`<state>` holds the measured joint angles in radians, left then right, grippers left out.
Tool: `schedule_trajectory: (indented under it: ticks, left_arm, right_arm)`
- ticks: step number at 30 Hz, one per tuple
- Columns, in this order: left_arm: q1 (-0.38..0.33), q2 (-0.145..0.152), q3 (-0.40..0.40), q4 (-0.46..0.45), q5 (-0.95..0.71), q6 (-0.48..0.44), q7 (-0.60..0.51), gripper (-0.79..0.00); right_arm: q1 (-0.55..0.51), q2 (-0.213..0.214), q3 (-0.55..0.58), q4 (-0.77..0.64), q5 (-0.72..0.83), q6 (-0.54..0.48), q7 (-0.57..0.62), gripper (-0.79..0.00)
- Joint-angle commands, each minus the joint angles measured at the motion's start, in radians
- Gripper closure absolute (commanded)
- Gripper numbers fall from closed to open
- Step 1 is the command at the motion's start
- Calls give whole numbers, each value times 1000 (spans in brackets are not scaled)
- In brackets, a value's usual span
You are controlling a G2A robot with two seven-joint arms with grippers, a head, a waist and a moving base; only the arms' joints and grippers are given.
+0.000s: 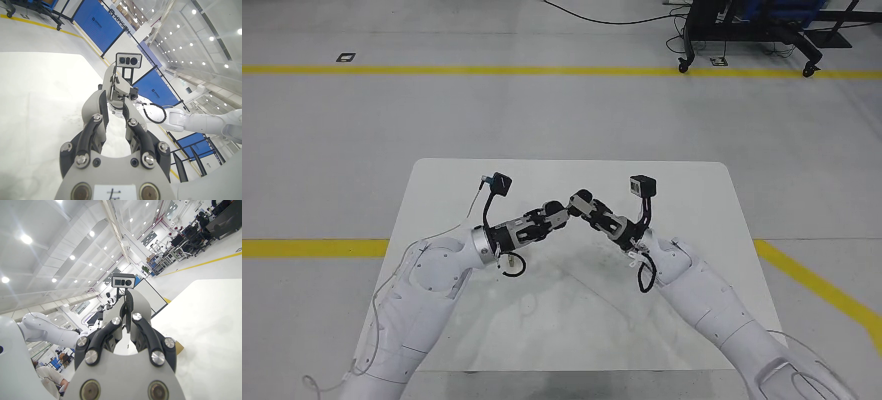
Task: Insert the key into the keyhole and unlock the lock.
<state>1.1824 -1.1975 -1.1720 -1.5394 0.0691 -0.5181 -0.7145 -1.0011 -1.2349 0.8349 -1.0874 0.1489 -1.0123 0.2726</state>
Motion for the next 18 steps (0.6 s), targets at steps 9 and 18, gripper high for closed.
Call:
schedule_trajectory:
  ticks: [9,18]
  left_arm:
    - [1,3,-11,4,21,24,65,0]
    - [3,6,-25,2,-10,21,82,-71]
  right_arm:
    - [-7,-22,43,16,15,0,92,0]
    - [-23,-41,88,20,34,0,157,0]
